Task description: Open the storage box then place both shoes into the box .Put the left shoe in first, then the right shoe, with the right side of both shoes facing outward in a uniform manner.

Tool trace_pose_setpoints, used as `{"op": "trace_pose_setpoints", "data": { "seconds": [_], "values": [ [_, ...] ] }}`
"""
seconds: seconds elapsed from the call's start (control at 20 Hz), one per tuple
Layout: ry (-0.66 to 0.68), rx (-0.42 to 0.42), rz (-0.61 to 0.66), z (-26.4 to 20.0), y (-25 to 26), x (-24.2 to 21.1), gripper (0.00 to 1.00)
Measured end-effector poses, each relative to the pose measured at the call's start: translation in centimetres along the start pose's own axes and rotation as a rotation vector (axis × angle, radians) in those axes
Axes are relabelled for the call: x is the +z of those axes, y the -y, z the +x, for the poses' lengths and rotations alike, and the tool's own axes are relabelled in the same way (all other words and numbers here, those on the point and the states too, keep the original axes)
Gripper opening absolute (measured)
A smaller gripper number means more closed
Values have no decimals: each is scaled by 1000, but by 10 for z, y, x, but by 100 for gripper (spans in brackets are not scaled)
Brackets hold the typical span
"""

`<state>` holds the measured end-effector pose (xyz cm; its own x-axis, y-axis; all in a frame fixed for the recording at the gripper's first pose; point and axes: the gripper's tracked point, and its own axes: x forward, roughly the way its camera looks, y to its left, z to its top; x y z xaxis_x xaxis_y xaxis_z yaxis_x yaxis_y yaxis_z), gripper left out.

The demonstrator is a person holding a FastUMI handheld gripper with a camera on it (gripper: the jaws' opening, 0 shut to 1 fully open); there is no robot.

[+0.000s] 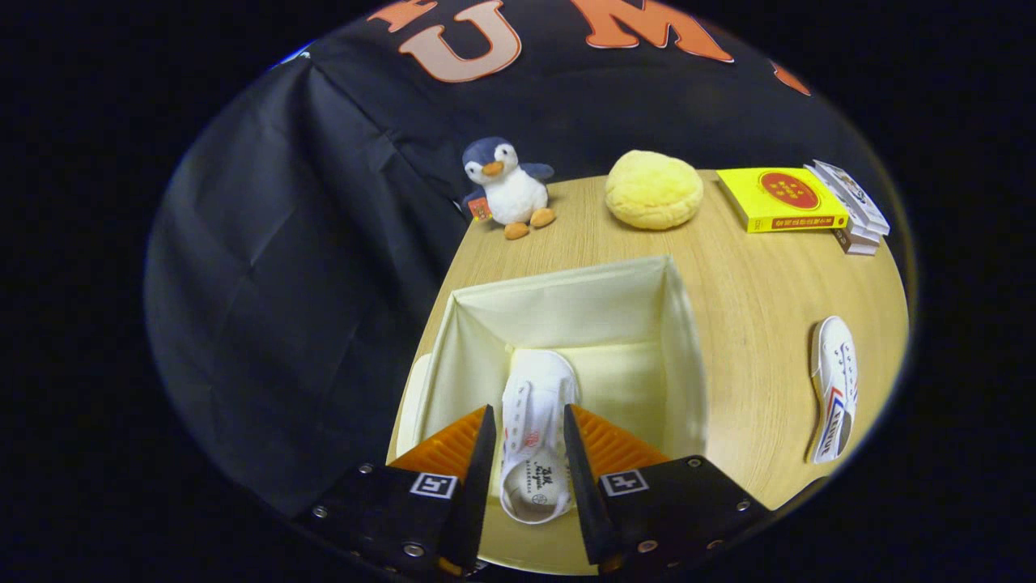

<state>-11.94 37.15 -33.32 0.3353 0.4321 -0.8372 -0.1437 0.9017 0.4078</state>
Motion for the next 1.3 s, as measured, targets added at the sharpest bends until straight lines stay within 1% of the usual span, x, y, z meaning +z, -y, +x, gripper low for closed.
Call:
{"op": "trace_pose_setpoints", "data": {
  "seconds": [0.2,0.3,0.4,0.5,0.6,0.7,0.85,0.95,1.2,1.3],
  "values": [
    [111,-38,-36,-46,55,18,68],
    [164,-89,-46,-66,93,25,74],
    [205,-166,-45,-84,138,27,76],
    [223,-248,-45,-97,187,22,78],
    [214,-320,-53,-107,229,10,79],
    [189,-366,-54,-113,265,-8,79],
    [113,-393,-49,-113,308,-42,79],
    [72,-429,-71,-112,333,-59,79],
    [1,-451,-132,-97,367,-93,77],
    [-20,-479,-174,-91,381,-102,77]
  ]
}}
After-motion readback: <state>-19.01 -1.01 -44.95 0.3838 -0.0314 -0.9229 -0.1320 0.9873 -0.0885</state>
